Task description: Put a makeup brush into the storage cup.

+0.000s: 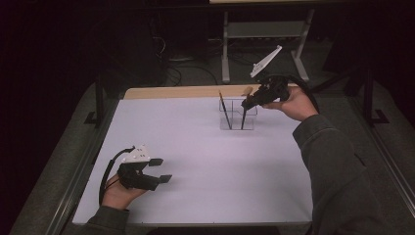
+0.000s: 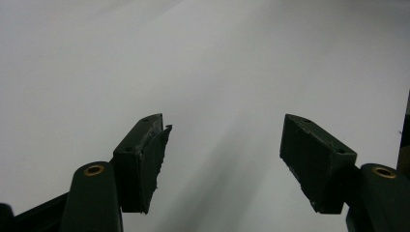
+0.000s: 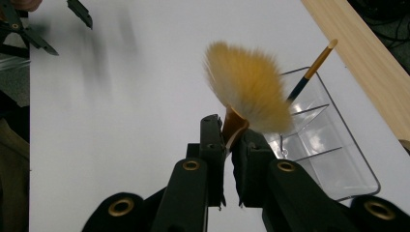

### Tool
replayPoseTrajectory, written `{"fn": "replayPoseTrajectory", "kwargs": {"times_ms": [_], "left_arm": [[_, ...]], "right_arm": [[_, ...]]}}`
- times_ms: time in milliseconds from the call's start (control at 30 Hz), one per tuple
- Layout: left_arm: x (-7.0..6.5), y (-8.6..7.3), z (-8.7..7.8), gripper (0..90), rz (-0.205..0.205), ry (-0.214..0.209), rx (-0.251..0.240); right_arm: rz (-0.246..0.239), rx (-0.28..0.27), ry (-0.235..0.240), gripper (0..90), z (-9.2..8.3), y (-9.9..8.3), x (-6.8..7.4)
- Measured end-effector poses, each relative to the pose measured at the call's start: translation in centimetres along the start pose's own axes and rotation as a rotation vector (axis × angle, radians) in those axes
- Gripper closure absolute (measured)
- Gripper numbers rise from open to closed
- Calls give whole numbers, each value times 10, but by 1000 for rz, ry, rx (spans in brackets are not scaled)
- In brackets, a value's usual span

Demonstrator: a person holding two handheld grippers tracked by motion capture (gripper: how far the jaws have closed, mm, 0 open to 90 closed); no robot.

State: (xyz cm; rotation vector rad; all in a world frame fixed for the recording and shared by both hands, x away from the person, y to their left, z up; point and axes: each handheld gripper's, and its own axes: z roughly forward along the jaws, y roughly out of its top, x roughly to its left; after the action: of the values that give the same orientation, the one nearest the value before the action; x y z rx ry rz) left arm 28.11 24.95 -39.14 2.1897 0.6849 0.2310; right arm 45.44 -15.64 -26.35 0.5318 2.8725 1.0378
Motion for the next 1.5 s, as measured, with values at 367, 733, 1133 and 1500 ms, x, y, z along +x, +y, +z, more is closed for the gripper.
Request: {"fn": "replayPoseTrajectory", "kwargs": {"times_ms": [367, 733, 1133, 1500], "left_arm": [[4, -1, -3, 319, 14, 4, 7], [3, -1, -4, 319, 15, 4, -2], [5, -2, -5, 314, 12, 12, -12], [5, -2, -5, 314, 9, 10, -12]], "right_arm": [[10, 14, -18, 824, -4, 13, -10], [23, 17, -36, 824, -7, 21, -19], [32, 16, -49, 824, -10, 29, -25], [47, 28, -62, 824, -10, 36, -31]]}}
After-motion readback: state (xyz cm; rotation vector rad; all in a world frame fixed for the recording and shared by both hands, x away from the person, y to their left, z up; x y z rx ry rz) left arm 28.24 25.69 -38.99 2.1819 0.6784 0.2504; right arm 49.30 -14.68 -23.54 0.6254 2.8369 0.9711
